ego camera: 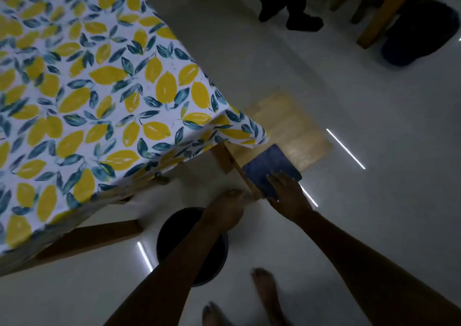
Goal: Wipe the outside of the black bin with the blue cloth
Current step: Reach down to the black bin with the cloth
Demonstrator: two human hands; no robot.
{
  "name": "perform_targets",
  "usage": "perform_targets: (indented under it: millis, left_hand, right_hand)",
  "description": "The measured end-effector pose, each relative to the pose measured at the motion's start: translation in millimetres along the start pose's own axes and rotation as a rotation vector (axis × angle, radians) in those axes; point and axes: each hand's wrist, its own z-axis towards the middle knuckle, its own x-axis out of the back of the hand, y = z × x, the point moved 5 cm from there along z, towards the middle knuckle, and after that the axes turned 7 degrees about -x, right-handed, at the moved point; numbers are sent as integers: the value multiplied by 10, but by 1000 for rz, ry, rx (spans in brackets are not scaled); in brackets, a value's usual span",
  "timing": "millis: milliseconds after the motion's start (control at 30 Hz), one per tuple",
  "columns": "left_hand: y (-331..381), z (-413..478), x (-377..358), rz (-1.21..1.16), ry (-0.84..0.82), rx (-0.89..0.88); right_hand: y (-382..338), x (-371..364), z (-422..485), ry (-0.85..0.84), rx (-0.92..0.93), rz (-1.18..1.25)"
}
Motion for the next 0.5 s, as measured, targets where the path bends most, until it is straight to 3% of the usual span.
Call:
perform_targets:
  millis: [133,200,300,367,467,500]
  left_hand:
    - [-150,105,-313,84,32,-26]
    - [-169,132,-375,2,55,-15]
    - [-226,110,-492,-141,44,107]
    - [-307,83,-578,-91,108,85]
    - [-313,42,-667,-125,-48,118]
    - [-331,34,-673,-157,-33,133]
  right_hand:
    - [170,-297,158,-72,88,-201]
    - [239,-372,190,6,152,-342]
    - [420,-444,298,67,245,-366]
    - [500,-441,351,60,323,-364]
    - [532,-440,359,16,400,-440]
    - [534,-417,347,22,409,-448]
